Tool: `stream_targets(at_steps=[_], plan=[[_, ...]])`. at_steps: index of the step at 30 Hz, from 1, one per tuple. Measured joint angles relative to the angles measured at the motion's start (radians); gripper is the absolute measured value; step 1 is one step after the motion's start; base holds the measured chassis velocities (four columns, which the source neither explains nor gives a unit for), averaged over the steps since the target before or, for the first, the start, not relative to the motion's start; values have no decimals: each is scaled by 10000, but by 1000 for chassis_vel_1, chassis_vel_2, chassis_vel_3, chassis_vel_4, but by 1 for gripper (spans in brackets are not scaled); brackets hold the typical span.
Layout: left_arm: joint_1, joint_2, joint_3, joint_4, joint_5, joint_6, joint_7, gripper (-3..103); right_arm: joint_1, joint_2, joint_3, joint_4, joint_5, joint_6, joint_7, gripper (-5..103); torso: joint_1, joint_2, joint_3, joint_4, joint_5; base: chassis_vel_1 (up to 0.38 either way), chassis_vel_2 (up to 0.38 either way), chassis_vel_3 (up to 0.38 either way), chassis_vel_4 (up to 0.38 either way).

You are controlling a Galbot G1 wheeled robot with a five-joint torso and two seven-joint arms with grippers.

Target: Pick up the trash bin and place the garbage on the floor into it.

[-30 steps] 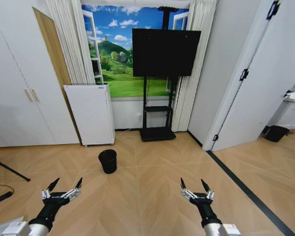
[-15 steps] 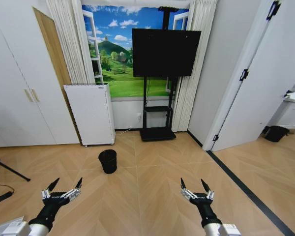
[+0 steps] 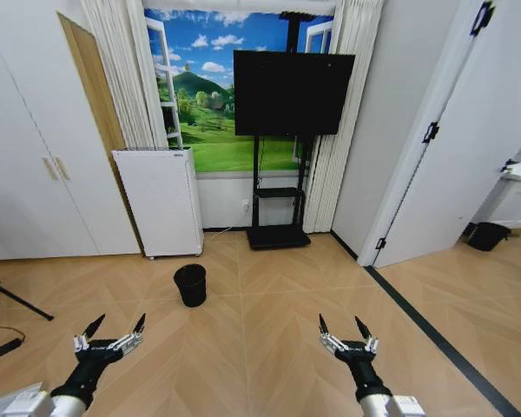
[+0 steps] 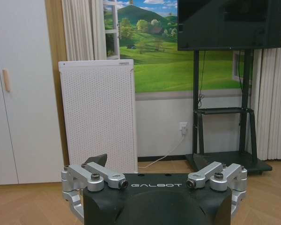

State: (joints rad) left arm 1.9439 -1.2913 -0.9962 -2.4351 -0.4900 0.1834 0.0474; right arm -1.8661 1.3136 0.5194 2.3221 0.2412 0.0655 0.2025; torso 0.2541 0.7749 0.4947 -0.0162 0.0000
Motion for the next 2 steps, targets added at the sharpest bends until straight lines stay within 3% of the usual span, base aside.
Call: stream_targets(at_steps=[2], plan=[[0,0,0,0,0,0,0,100,0,0,0,0,0,0,0,100,0,0,0,0,0,0,0,0,0]])
